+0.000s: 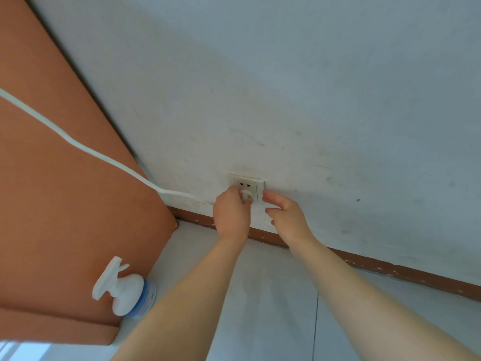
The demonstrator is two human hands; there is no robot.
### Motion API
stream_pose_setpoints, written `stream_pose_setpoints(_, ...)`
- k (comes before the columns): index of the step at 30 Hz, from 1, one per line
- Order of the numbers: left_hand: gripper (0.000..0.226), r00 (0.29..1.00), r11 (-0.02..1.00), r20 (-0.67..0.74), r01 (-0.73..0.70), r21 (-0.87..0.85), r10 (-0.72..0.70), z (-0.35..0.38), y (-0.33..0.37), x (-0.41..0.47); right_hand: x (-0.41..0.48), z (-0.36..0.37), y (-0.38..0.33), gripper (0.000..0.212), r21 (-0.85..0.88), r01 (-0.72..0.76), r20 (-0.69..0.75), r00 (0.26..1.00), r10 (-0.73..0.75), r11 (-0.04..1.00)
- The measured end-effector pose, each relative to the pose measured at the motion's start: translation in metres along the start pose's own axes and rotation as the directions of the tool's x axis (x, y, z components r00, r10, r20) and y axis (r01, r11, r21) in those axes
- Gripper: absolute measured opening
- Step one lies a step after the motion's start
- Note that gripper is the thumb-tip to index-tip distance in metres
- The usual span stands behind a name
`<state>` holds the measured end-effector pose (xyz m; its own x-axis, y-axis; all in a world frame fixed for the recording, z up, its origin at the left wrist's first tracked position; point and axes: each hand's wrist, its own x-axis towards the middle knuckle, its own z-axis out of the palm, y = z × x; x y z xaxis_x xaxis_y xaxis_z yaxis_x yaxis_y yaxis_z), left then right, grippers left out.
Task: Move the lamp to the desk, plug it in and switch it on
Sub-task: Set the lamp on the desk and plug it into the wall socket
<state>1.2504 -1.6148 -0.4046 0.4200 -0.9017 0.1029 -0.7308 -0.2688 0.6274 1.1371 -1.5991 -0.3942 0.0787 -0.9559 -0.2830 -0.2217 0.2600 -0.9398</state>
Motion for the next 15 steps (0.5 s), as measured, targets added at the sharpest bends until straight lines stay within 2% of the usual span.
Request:
stream_pose_setpoints(4,0.022,0.999,0.998,0.030,-0.027,0.048,0.026,-0.006,-0.001,-0.002,-0.001,-0.004,-0.005,0.047,-0.016,0.011,-0.004,1.000,-0.011,1.000)
stream_pose_setpoints(15,0.017,0.991,0.991,-0.011,-0.135,0.016,0.136,-0.027,-0.004,0.005,0.006,0.003,-0.005,0.034,0.033,0.019,-0.044,0.999,-0.018,0.999)
